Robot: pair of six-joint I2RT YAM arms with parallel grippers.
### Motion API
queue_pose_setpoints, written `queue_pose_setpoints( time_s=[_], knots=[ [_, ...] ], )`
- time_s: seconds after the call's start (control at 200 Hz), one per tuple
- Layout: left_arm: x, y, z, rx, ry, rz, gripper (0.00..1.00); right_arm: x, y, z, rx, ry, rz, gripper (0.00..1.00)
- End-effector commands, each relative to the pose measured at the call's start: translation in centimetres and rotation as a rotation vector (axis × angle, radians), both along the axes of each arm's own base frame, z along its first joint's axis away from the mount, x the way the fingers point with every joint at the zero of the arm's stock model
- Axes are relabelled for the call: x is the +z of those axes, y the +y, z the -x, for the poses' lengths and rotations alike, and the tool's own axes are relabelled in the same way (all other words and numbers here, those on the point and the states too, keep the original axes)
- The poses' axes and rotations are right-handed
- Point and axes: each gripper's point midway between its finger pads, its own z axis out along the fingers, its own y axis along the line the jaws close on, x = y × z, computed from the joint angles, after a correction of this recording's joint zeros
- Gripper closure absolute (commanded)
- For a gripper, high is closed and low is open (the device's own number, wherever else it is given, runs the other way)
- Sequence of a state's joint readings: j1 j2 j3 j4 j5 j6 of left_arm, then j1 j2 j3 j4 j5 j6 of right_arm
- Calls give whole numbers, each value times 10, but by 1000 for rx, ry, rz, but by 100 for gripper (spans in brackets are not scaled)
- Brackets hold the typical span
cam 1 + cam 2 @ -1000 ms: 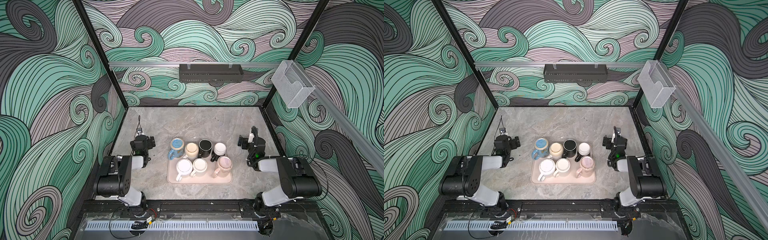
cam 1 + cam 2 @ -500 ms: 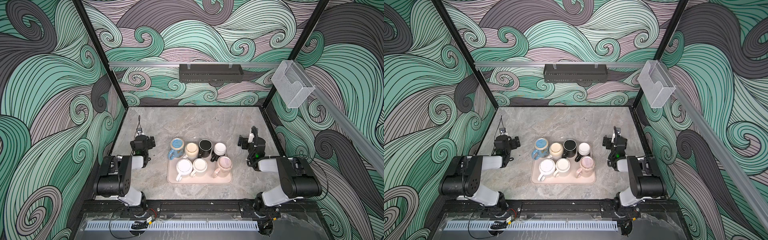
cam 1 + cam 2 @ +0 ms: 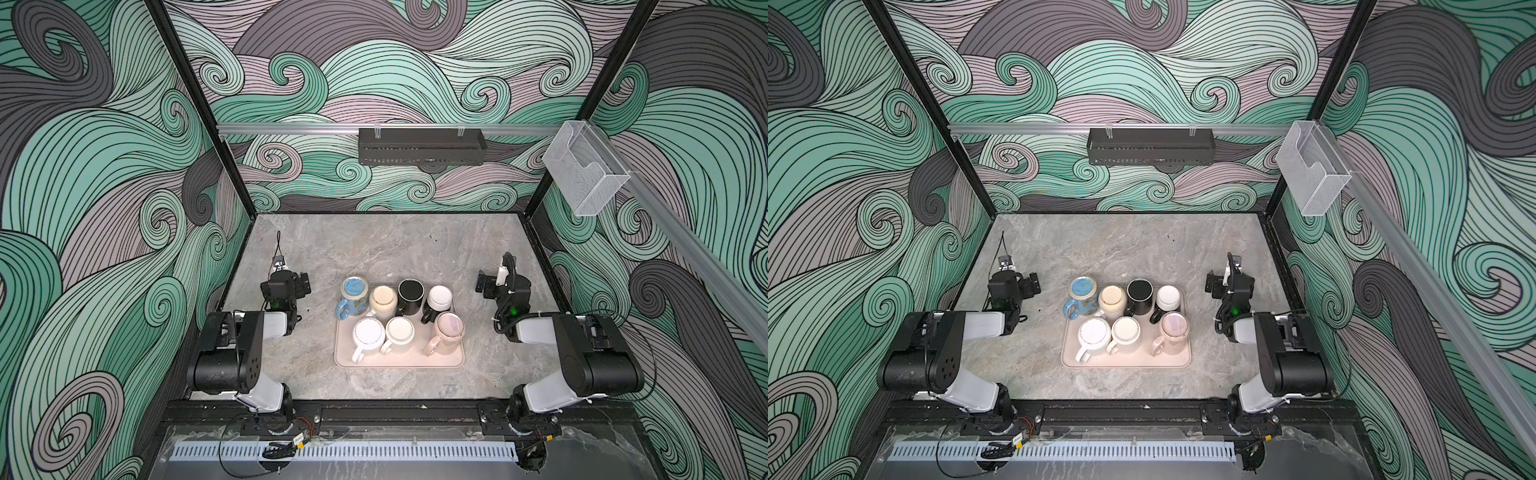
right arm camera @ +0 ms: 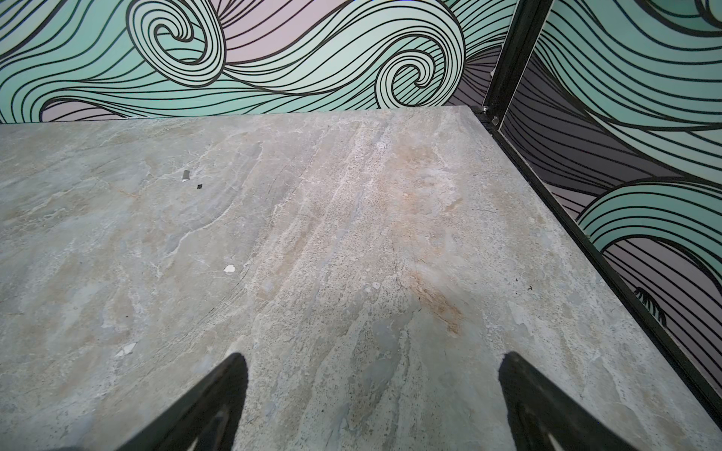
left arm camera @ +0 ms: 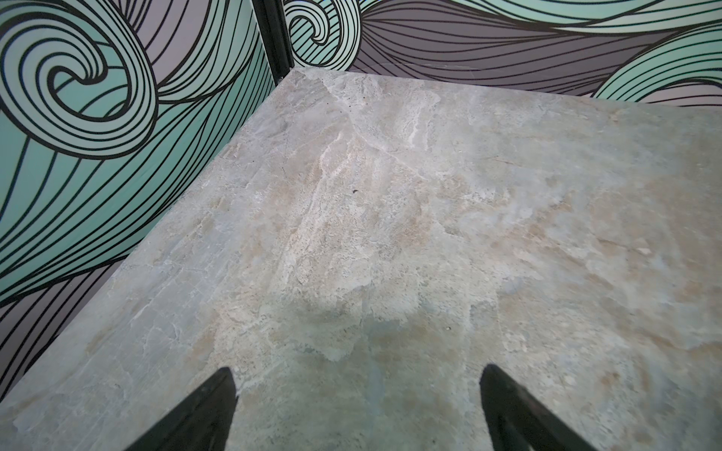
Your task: Turn the mug right side up
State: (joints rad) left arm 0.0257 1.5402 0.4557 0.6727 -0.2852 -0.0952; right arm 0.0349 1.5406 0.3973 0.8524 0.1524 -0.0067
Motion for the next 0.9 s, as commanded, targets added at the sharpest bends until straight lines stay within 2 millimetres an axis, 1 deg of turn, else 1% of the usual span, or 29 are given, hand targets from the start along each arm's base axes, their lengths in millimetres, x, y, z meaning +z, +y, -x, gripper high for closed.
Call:
queue_pose_setpoints(
  time_s=[0.0,0.09,0.155,0.205,0.22,0.235,0.255,0.26,0.275,0.31,0.36,0.41,0.445,0.46,0.515,0.525,0.54,0.595,0.655,0.695,0.73,0.775,0.856,0.896],
  knots=[
    [10,1,-4,9,-27,3,1,2,12,-4,87,4,-13,0],
    [10,1,-3,7,-32,2,2,2,13,-3,102,1,-19,0],
    [17,-3,-6,-27,-34,-8,1,7,15,-4,113,-8,-16,1],
    [27,-14,-10,-98,-23,-20,2,13,19,-3,127,2,3,0],
    [34,-17,-11,-112,-27,-19,1,16,21,-3,128,6,10,0],
    [36,-20,-11,-121,-10,-19,1,17,21,-3,127,11,16,0],
    [33,-23,-10,-129,25,-28,1,20,23,-2,130,15,26,0],
    [39,-24,-9,-130,16,-33,2,21,24,-2,130,14,29,0],
    [47,-24,-9,-126,6,-49,1,24,24,-2,127,13,37,1],
    [56,-29,-8,-125,0,-86,2,29,28,-1,130,15,59,0],
    [72,-41,-5,-143,-40,-130,2,37,31,-1,104,19,105,0],
    [84,-53,-2,-157,-73,-132,1,45,28,-2,55,40,128,0],
    [93,-58,1,-150,-85,-115,1,50,25,-2,12,59,117,0],
    [98,-59,2,-138,-90,-106,1,55,23,-3,-11,58,109,0],
    [105,-60,8,-87,-62,-66,1,66,20,-1,-58,71,82,0],
    [109,-61,9,-78,-67,-54,1,69,19,0,-69,71,75,0],
    [108,-60,12,-62,-44,-44,1,72,20,0,-77,71,71,1],
    [121,-55,21,9,-23,-7,1,95,19,3,-124,29,63,0],
    [127,-52,37,64,12,77,1,115,24,8,-126,-1,40,0],
    [131,-61,44,24,23,130,2,124,31,10,-94,23,4,1],
    [134,-75,48,-53,25,184,1,130,36,14,-79,60,-22,0],
    [139,-87,56,-104,19,250,1,137,43,18,-65,85,-50,1],
    [147,-106,73,-171,27,351,1,147,58,29,-29,137,-71,1],
    [148,-115,82,-207,53,379,1,149,64,34,-10,157,-87,1]
  ],
)
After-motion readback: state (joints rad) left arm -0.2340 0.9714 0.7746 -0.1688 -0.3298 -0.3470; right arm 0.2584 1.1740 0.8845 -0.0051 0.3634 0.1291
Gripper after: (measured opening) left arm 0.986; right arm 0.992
